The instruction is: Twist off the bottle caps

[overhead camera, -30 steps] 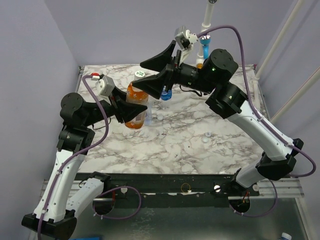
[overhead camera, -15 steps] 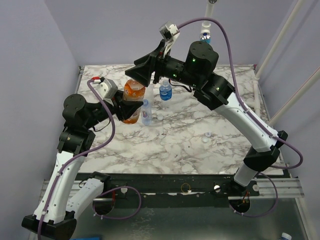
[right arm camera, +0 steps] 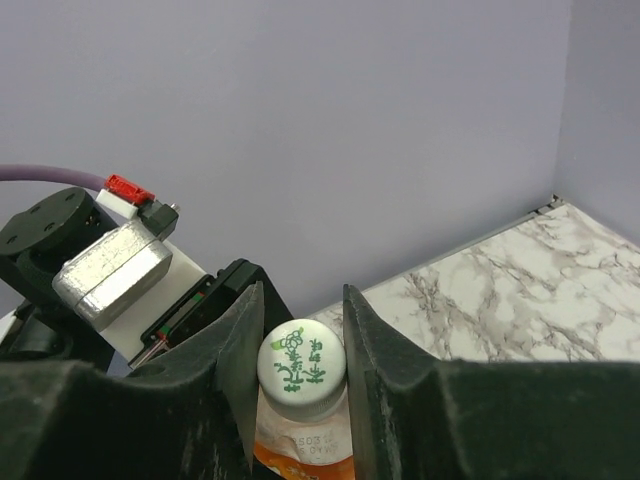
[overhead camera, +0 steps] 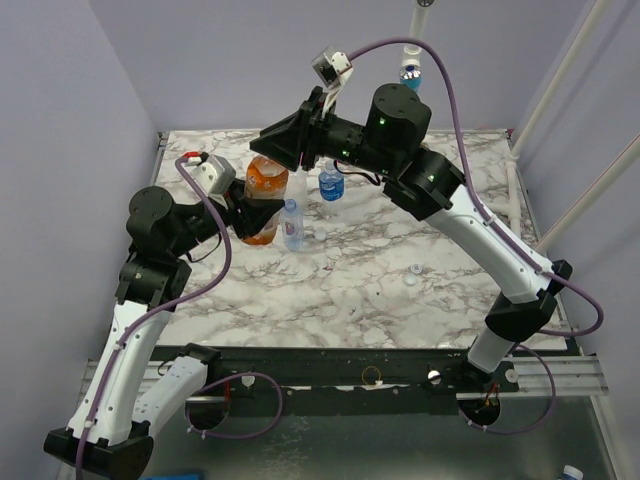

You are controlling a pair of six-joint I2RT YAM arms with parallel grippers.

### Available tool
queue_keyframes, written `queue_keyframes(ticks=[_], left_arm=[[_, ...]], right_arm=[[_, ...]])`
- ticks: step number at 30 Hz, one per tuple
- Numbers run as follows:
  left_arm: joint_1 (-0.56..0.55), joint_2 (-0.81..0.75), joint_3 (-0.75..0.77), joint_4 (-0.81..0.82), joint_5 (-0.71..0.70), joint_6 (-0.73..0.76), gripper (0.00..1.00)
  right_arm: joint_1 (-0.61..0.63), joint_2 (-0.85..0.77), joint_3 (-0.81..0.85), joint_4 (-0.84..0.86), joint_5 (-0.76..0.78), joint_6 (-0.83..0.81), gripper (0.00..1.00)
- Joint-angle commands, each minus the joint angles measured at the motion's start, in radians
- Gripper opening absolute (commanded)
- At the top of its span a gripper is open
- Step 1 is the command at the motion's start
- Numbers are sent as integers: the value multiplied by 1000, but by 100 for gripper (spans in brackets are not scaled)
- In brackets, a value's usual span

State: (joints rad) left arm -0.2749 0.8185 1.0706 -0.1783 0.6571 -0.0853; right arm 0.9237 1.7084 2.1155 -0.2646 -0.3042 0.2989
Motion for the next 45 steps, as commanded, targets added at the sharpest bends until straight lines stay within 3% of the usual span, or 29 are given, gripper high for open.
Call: queue_keyframes(ticks=[1,6,9,12,19,25,29,31,34,35,38,41,45], left_arm=[[2,7,16,-6,-19,-18,30],[2,16,34,-4,21,-80,30],[2,21,56,4,102,-139,30],[2,25,69,36,231,-220,30],[2,50,78,151,519,-457,30],[2,54,77,167,556,-493,30],[2,54,72,169,552,-485,30],[2,53,68,162,534,-462,30],[2,47,65,98,472,-357,30],[2,43,64,78,435,-324,30],[1,27,53,24,306,-203,30],[2,15,36,4,183,-116,30],[2,7,17,-10,47,-26,30]], right_arm=[[6,14,15,7,-17,3,18],[6,-21,-28,40,-35,-13,2],[6,-65,-96,105,-109,-36,0],[4,-115,-162,185,-258,-47,1],[1,-159,-256,401,-767,32,1],[1,-156,-264,456,-922,85,1],[0,-169,-251,372,-821,29,4],[0,-179,-231,287,-605,-24,26],[0,-194,-205,192,-158,-40,60],[1,-203,-207,183,-88,-52,72],[3,-216,-219,174,28,-45,87],[8,-174,-154,84,93,-42,91],[13,-113,-77,-16,144,-41,87]])
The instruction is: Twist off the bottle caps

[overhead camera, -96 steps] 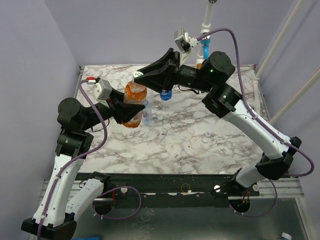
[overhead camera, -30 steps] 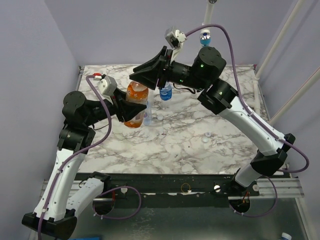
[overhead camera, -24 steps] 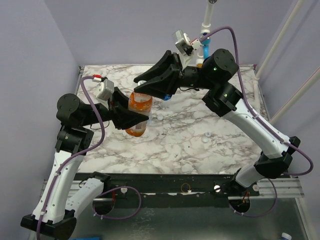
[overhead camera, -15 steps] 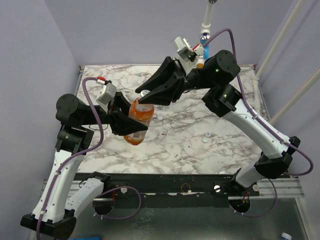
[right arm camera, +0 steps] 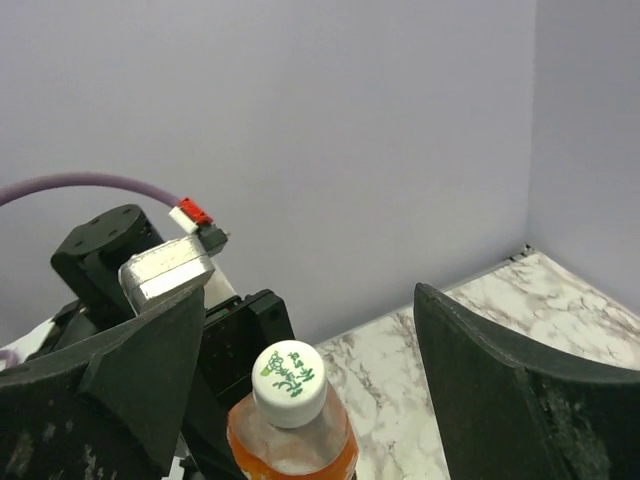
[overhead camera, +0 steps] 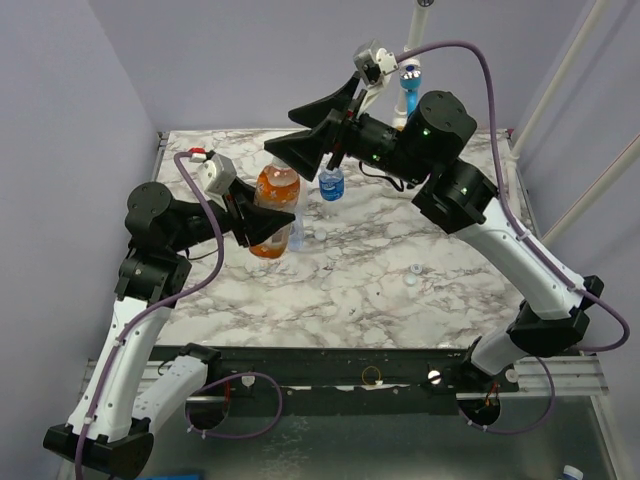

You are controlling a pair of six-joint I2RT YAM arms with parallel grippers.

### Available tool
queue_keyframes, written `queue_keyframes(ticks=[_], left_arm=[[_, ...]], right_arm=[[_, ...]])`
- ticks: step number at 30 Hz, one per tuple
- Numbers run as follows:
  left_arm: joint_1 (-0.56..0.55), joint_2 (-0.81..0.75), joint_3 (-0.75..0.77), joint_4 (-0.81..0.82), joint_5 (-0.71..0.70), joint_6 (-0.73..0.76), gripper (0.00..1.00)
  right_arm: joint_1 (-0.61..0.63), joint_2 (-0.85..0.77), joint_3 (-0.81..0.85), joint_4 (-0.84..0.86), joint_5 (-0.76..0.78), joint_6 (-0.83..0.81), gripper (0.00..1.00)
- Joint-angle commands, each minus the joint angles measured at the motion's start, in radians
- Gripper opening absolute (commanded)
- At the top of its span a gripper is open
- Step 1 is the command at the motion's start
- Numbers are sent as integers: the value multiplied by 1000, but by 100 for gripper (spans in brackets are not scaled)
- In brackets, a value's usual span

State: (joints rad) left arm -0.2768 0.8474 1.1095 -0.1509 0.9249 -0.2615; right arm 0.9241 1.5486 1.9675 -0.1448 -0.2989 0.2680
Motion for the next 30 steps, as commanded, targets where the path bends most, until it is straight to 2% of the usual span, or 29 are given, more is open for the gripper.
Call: queue_keyframes(ticks=[1,9,20,24,27,30], left_arm=[[4,-24,-24,-39,-238,165,30],[4,-27,-39,-41,-321,206,30],[4,-38,-56,-49,-317,233,30],[4,-47,-69,-56,-307,252,30],[4,-48,-72,-58,-309,257,30],[4,-47,-68,-58,-310,255,30]], right_arm=[[13,58,83,-149,141,-10,85],[16,140,171,-201,104,3,77],[17,147,141,-130,75,31,41],[16,143,128,-108,61,31,38],[16,150,139,-118,51,34,31],[17,159,147,-131,40,35,16]])
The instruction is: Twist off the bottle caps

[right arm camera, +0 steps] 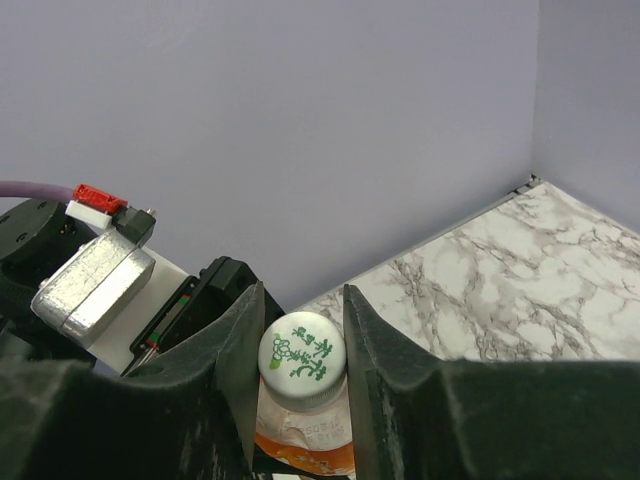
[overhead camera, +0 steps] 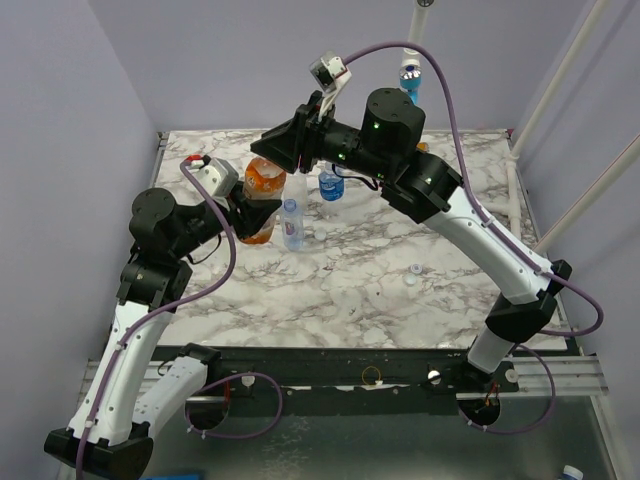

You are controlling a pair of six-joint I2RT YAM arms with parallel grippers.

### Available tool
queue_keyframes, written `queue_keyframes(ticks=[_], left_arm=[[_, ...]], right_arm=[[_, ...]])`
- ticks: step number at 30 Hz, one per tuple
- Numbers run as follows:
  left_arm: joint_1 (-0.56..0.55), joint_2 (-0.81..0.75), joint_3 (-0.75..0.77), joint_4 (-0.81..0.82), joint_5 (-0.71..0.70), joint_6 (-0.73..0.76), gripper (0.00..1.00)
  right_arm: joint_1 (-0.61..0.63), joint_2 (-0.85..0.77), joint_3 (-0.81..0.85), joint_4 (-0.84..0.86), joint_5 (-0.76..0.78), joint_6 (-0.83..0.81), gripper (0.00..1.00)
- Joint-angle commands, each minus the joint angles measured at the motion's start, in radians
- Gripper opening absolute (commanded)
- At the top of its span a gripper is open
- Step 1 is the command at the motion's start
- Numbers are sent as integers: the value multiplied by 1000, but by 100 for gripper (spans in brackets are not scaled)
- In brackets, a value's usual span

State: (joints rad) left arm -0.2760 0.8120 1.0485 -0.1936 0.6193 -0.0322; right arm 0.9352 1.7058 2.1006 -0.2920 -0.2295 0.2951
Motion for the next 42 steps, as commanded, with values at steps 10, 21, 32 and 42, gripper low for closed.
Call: queue_keyframes(ticks=[10,21,32,42], left_arm=[[3,11,77,-15,202,-137,28],[1,65,146,230,674,-666,27],[1,62,117,236,710,-627,26],[1,11,105,-2,399,-201,26]], right_arm=[[6,-89,-115,140,-241,-72,1],[5,-164,-255,554,-1019,72,0],[1,-195,-247,460,-950,6,19],[5,-210,-181,212,-190,-52,98]])
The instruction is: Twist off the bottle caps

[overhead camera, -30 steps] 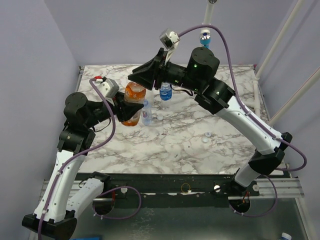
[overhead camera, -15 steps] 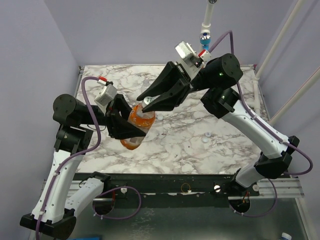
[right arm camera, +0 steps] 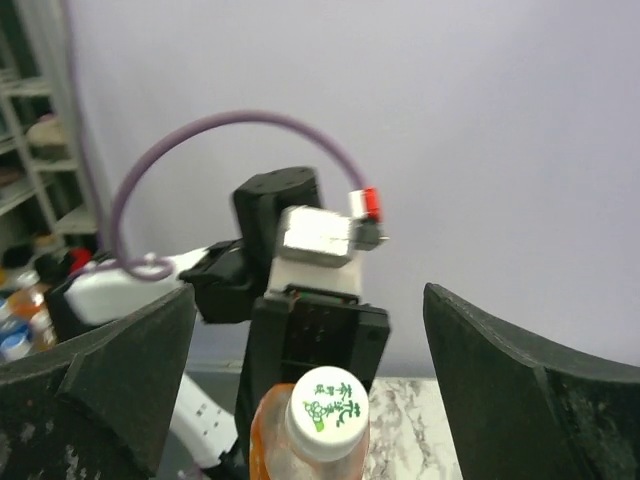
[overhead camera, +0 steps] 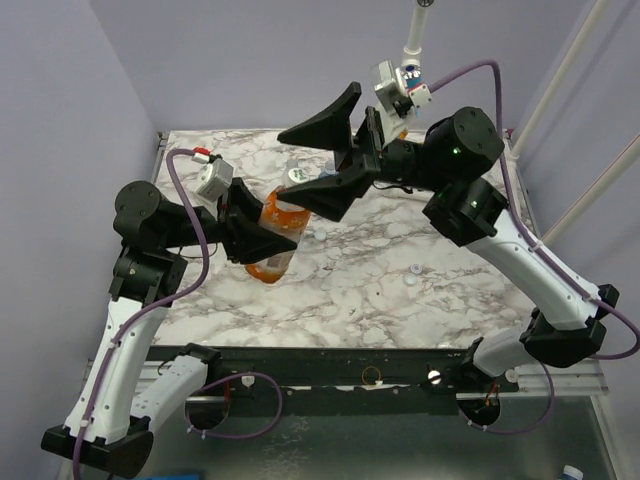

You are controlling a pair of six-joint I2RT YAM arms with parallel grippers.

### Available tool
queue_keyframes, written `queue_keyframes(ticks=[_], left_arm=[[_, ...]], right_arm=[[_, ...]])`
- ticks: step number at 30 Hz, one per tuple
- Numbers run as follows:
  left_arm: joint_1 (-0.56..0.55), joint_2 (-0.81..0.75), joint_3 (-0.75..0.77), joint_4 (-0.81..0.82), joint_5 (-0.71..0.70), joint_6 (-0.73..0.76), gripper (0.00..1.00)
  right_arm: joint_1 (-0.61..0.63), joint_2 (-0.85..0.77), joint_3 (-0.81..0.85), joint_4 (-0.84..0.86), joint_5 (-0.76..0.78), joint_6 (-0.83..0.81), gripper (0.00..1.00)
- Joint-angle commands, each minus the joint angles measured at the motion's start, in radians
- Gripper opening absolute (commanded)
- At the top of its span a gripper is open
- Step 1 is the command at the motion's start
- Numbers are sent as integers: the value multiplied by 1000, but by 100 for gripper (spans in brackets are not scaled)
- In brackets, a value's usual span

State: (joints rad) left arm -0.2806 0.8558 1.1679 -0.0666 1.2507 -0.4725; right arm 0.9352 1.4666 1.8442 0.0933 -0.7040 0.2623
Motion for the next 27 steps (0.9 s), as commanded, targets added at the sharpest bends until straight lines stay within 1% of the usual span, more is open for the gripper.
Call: queue_keyframes(ticks=[1,3,5,7,10,14,16,20,27], left_arm=[[6,-40,-19,-140,-280,286,26],[6,-52,-30,-158,-381,364,26],[6,-62,-44,-161,-476,425,26],[6,-72,-61,-163,-540,481,25],[6,-84,-81,-163,-609,556,23],[5,-81,-93,-163,-691,594,20],[6,-78,-95,-162,-715,596,19],[6,-76,-98,-162,-720,588,18],[6,-77,-96,-160,-718,562,18]], right_arm=[[8,58,122,-223,323,-18,98],[15,107,195,-322,400,-18,95],[23,145,252,-388,470,-17,90],[30,174,289,-430,527,-20,86],[34,186,289,-426,544,-13,79],[36,201,288,-408,537,-4,71],[36,208,290,-400,529,2,66],[36,222,287,-384,528,12,54],[36,220,226,-324,566,17,53]])
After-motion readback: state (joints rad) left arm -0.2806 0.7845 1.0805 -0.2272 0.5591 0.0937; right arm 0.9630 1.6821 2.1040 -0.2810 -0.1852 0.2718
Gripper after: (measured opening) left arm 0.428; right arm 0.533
